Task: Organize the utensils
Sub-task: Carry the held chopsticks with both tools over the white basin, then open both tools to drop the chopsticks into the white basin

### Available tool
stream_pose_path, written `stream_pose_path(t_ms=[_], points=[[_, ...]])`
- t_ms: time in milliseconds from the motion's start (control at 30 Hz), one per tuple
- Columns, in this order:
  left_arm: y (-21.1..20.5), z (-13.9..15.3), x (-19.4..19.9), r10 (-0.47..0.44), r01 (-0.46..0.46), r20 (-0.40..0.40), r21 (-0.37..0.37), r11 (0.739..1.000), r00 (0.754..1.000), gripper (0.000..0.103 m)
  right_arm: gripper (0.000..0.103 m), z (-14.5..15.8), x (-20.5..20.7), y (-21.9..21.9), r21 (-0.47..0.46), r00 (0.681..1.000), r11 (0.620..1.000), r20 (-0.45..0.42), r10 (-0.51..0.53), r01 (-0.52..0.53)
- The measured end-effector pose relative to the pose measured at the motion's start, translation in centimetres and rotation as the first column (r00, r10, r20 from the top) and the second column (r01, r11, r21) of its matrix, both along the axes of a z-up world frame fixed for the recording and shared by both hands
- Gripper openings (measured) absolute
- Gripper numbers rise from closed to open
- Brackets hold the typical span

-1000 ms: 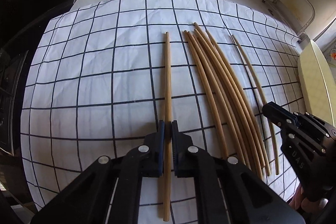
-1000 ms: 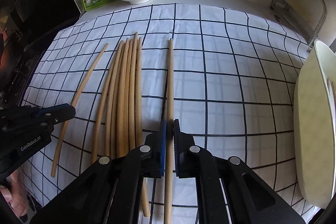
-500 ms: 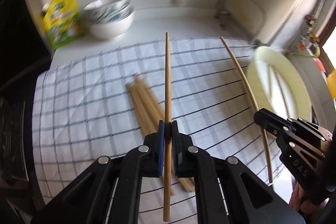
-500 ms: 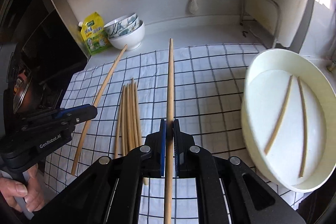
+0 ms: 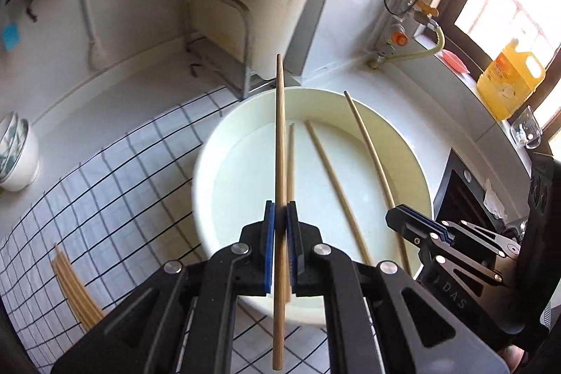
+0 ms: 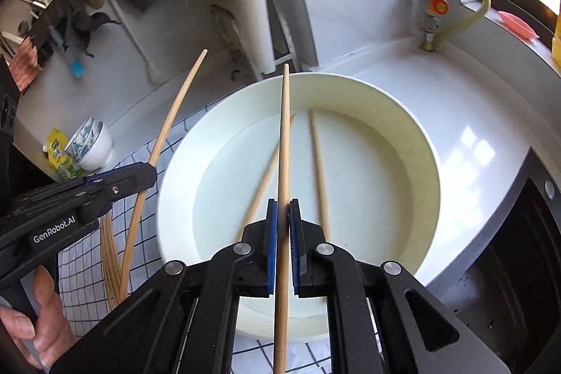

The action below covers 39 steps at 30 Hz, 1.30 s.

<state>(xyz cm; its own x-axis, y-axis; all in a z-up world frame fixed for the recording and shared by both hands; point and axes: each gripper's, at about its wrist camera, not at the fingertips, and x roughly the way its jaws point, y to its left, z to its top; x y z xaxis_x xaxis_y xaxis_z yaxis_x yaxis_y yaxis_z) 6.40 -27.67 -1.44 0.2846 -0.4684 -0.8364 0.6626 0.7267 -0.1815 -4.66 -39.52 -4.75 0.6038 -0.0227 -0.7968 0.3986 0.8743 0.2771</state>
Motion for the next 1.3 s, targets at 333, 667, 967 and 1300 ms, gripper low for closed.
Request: stream_pose_path(t_ms=[333, 667, 967, 1300], points=[[-5.8, -4.0, 1.4, -0.057, 0.061, -0.042, 0.093, 0.994, 0.997, 0.007, 0.007, -3.5, 1.4, -3.4, 0.072, 0.997, 0.996, -0.042, -0.058, 0.061], [-4.6, -3.3, 1.9, -0.012, 0.012, 0.004, 0.113, 0.994, 1.0, 0.048, 0.018, -3.4, 1.2, -4.3, 0.07, 0.997, 0.994, -0.024, -0.08, 0.081], [-1.9, -2.2, 1.2, 0.015, -0.015, 0.007, 0.11, 0.994, 1.0, 0.048, 0.021, -2.6, 0.4, -3.5, 0.058, 0.997, 0.996, -0.014, -0.073, 0.074], [2.4, -1.0, -0.1, 0.028, -0.028, 0.003, 0.108, 0.994, 1.0, 0.051, 0.023, -1.1, -0.7, -1.2, 0.065, 0.997, 0.995, 0.022, -0.074, 0.072]])
